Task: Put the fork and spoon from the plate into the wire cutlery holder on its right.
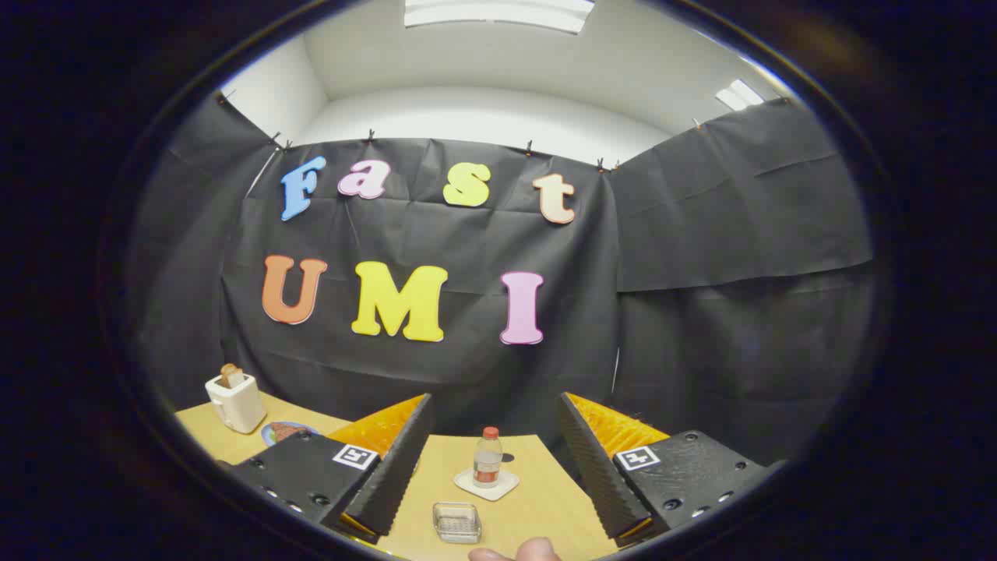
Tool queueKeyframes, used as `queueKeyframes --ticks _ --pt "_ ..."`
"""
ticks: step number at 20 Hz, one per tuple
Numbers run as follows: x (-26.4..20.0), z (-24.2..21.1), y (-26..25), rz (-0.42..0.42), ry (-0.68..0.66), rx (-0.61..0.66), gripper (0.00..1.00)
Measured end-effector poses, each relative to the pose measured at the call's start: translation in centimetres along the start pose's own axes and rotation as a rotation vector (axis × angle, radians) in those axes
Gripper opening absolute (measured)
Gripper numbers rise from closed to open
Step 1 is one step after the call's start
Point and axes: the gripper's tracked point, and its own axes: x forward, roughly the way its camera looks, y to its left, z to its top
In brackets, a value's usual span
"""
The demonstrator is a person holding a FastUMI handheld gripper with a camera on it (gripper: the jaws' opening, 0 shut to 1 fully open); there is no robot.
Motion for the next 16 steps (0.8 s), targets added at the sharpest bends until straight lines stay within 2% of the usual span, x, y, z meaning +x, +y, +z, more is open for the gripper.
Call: queueKeyframes --ticks 16 --pt "3.1 -2.9 2.8 0.135 0.088 0.000 0.95"
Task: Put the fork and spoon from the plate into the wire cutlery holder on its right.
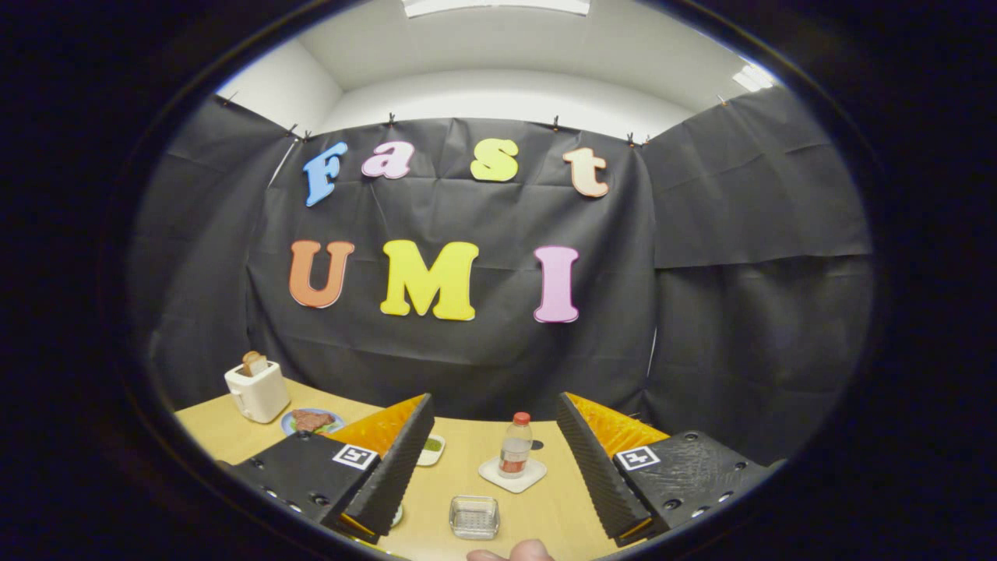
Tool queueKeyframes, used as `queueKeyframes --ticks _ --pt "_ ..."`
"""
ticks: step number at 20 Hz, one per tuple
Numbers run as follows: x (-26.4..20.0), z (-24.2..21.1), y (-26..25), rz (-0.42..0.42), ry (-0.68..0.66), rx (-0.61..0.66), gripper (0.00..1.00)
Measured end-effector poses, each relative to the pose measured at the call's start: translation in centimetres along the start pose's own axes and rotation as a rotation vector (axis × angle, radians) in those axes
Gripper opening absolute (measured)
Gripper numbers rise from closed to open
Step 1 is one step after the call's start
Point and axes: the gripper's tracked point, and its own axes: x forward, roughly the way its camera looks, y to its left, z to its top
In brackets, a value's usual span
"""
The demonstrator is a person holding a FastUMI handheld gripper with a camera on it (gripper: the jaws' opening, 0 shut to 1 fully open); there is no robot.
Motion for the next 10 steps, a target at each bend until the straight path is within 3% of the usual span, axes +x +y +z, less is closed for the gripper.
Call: queueKeyframes --ticks 10 --pt "1.7 -1.2 1.5 0.068 0.032 0.004 0.95"
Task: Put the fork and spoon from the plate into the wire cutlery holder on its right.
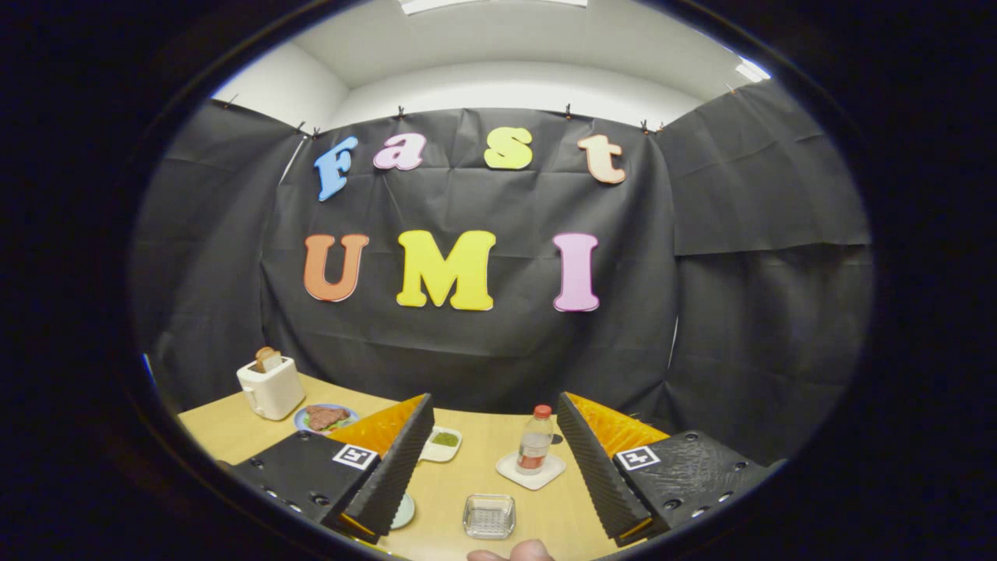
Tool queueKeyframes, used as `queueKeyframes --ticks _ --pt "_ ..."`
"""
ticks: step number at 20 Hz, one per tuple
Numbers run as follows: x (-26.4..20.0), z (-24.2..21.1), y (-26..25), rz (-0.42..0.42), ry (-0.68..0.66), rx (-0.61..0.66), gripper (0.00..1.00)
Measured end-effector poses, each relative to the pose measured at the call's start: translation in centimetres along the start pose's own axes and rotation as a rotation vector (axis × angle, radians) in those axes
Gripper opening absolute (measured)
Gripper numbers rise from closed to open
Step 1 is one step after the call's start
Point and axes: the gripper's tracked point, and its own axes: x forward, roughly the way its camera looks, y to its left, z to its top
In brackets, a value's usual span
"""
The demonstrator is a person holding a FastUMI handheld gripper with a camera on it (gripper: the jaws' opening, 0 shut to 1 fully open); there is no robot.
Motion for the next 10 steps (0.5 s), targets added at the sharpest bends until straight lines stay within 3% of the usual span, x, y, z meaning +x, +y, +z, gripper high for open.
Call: queueKeyframes --ticks 10 --pt "1.0 -0.4 1.2 0.063 0.028 0.011 0.95"
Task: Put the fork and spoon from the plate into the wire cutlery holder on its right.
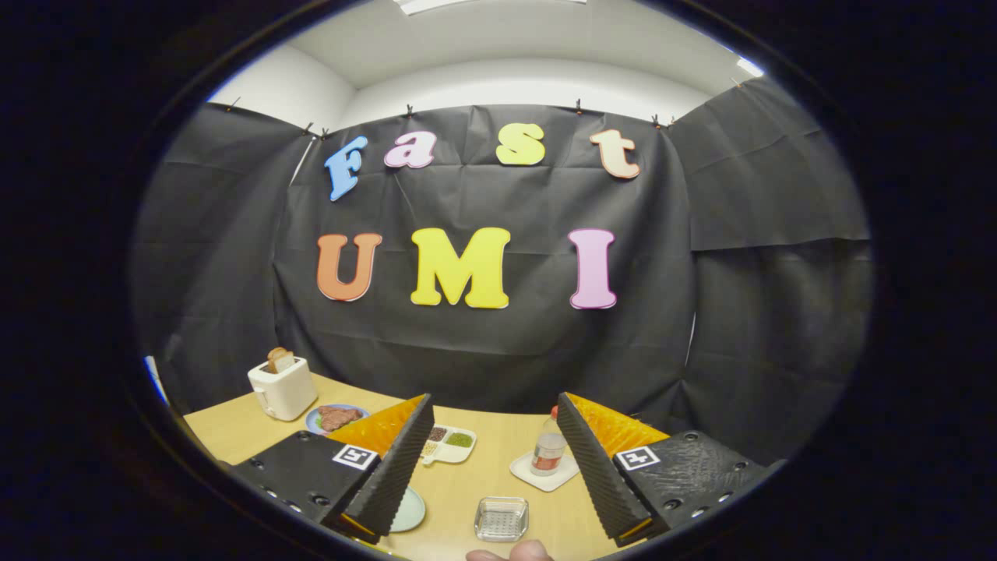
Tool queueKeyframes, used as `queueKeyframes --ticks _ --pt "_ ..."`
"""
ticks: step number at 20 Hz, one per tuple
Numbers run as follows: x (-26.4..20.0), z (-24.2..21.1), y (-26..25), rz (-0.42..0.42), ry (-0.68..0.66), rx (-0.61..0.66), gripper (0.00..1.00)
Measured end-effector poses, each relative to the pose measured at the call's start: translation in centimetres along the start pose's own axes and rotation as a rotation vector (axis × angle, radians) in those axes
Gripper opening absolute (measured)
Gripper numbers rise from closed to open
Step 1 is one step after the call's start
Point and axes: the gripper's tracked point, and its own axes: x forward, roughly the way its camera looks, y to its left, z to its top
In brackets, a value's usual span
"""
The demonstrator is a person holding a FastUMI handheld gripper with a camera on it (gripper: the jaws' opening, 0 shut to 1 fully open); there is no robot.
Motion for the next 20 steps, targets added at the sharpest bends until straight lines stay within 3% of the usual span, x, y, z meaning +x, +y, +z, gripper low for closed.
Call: queueKeyframes --ticks 6,10,14,20 --pt "0.2 -1.7 2.3 0.092 0.112 -0.011 0.95" --pt "-0.2 -6.5 6.7 0.209 0.322 -0.053 0.95" --pt "-1.1 -10.8 10.1 0.260 0.499 -0.129 0.95" --pt "-1.1 -9.5 13.1 0.272 0.445 -0.071 0.95"
